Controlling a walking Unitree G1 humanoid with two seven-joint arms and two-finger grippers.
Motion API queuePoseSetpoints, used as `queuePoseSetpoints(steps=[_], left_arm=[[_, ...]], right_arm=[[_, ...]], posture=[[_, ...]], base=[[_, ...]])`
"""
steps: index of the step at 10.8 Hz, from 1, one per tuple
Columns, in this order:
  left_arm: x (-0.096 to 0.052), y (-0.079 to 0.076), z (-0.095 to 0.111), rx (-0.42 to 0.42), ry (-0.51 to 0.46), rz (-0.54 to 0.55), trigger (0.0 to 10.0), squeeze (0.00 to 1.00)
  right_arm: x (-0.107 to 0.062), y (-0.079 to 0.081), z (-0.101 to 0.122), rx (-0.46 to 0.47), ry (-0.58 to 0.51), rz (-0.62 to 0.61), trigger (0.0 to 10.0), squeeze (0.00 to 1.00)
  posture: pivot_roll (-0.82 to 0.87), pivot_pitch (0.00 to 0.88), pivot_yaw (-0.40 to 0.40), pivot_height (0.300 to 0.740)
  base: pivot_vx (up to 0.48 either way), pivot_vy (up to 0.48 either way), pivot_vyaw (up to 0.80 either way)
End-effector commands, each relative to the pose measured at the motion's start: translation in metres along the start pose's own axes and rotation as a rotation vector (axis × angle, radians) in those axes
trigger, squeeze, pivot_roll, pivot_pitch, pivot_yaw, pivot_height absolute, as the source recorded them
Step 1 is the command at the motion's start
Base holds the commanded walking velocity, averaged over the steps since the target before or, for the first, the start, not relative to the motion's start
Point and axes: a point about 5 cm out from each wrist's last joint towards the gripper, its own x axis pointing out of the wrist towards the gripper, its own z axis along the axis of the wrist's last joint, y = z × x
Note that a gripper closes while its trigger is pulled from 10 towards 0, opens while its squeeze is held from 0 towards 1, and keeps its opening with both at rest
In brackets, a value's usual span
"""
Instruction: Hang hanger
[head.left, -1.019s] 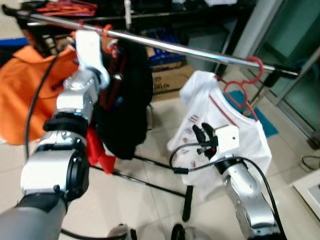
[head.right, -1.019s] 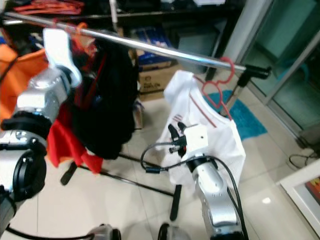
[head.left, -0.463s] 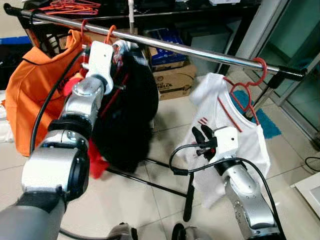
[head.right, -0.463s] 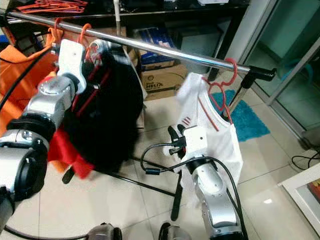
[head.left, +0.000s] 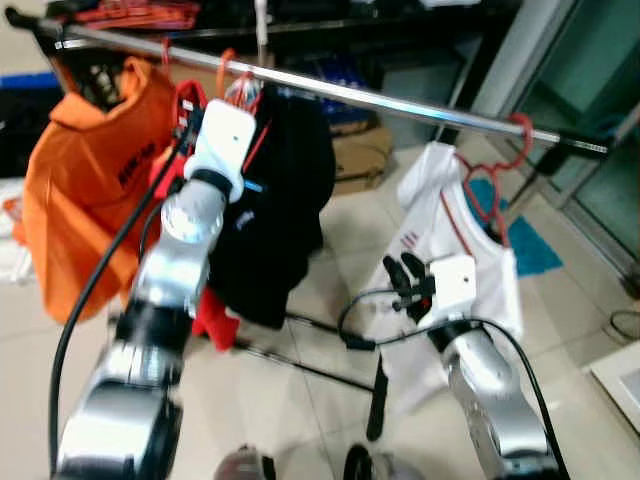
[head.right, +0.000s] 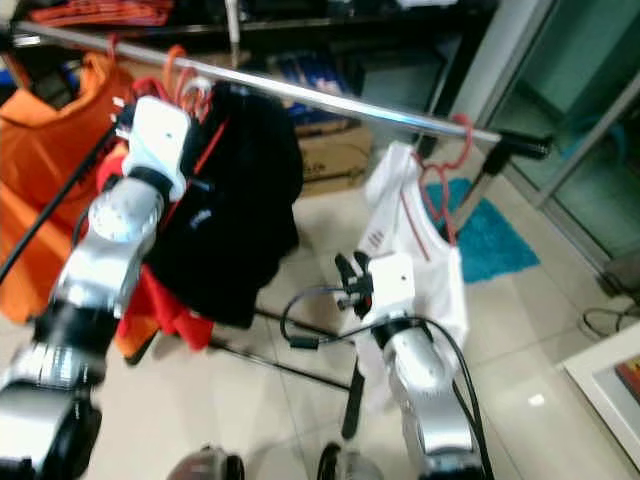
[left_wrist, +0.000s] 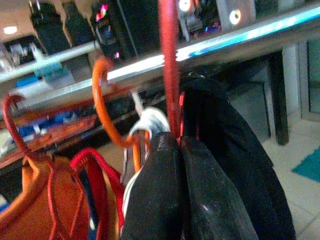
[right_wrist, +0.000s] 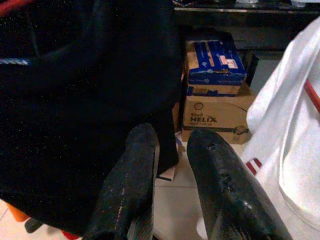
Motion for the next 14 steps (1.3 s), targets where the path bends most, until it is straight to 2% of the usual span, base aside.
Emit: queuePoseSetpoints(steps=[1,2,5,9,11,12,13,14], left_arm=[[-0.002,0.000,0.016,0.026,-0.065,0.004,10.0,0.00],[-0.004,-0.001,0.017,0.023,-0.061,-0.012,10.0,0.00],[0.037,0.024,0.004,-0.067,0.126,-0.115,10.0,0.00],[0.057,0.040,0.005,-0.112,0.250,-0.153,10.0,0.00],[0.051,0.036,-0.018,-0.311,0.390,-0.171,10.0,0.00],[0.047,0.032,-0.026,-0.329,0.424,-0.186,10.0,0.00],[0.039,0.018,-0.040,-0.305,0.478,-0.268,10.0,0.00],[0.037,0.009,-0.045,-0.236,0.483,-0.331,10.0,0.00]], right_arm=[[0.000,-0.006,-0.004,0.021,0.023,-0.021,10.0,0.00],[0.002,-0.007,-0.003,0.022,0.024,-0.025,10.0,0.00],[0.006,0.000,-0.003,0.027,0.028,-0.002,10.0,0.00],[0.000,-0.001,-0.006,0.036,0.036,-0.032,10.0,0.00],[0.000,0.000,-0.009,0.038,0.050,-0.029,10.0,0.00],[0.000,0.001,-0.009,0.039,0.055,-0.027,10.0,0.00],[0.001,0.001,-0.010,0.040,0.061,-0.023,10.0,0.00],[0.001,0.001,-0.010,0.041,0.064,-0.021,10.0,0.00]], posture=[[0.07,0.098,-0.022,0.740],[0.07,0.096,-0.025,0.740],[0.06,0.092,-0.028,0.740],[0.02,0.092,0.003,0.740],[0.02,0.093,0.007,0.740],[0.03,0.093,0.006,0.740],[0.03,0.094,0.005,0.740],[0.03,0.096,0.004,0.740]], base=[[0.000,0.000,0.00],[0.000,0.000,0.00],[0.000,0.000,0.00],[0.000,0.000,0.00],[0.000,0.000,0.00],[0.000,0.000,0.00],[0.000,0.000,0.00],[0.000,0.000,0.00]])
